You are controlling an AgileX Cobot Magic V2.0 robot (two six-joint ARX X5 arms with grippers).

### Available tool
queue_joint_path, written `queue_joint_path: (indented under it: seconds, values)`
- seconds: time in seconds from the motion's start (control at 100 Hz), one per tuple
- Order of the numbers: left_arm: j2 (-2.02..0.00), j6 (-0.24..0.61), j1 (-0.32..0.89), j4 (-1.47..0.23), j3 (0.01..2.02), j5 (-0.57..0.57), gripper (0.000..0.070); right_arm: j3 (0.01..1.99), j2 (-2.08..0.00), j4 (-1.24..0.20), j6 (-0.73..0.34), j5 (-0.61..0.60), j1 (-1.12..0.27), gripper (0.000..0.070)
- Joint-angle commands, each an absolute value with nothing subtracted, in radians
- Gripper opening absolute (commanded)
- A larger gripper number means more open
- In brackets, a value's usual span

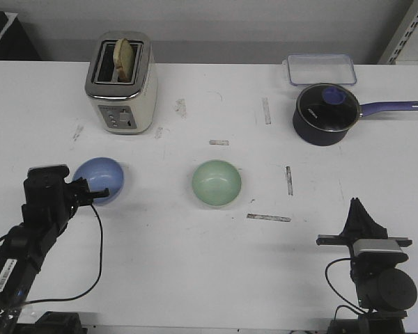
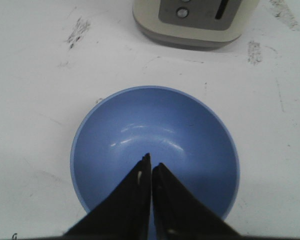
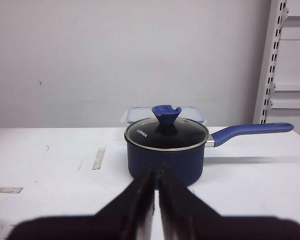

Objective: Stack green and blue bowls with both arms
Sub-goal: 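Reach the left gripper forward and grip the rim of the light blue bowl, then lift the blue bowl with the left gripper and carry it over the green bowl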

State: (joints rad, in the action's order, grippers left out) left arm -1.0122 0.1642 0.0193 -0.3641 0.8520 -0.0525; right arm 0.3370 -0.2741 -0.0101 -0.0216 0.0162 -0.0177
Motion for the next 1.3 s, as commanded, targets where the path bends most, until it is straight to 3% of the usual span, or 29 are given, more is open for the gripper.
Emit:
queue_joint_path:
  seconds: [0.0,0.22,0.48,0.58,0.64,0.78,0.83,0.9,1.29]
  values:
    - [-1.045,0.208,0.007,-0.377,0.904,-0.051,0.0003,0.338,-0.274,0.001,-0.010,0.017,-0.018,0.0005]
    - [-1.154,0.208,-0.078,-0.515,1.032,0.003,0.0003,0.338,-0.274,0.001,-0.010,0.017,-0.018,0.0005]
    - [-1.257,0.232,-0.245,-0.582,1.084,0.272,0.0003,0.338,-0.274,0.001,-0.010,0.017,-0.018,0.0005]
    - [-1.289,0.242,-0.303,-0.585,1.084,0.324,0.0007,0.338,-0.274,0.001,-0.010,0.017,-0.018,0.0005]
    - [-1.306,0.253,-0.331,-0.587,1.084,0.326,0.0067,0.338,-0.274,0.001,-0.010,0.017,-0.018,0.0005]
    - [-1.341,0.253,-0.380,-0.594,1.084,0.326,0.0369,0.338,-0.274,0.001,-0.010,0.017,-0.018,0.0005]
    - [-1.351,0.253,-0.387,-0.598,1.084,0.326,0.0420,0.338,-0.274,0.001,-0.010,0.017,-0.018,0.0005]
    - [-1.370,0.252,-0.387,-0.604,1.084,0.326,0.0457,0.338,-0.274,0.001,-0.010,0.017,-0.018,0.0005]
    - [-1.444,0.251,-0.319,-0.567,1.084,0.323,0.0448,0.338,-0.274,0.000,-0.010,0.017,-0.018,0.0005]
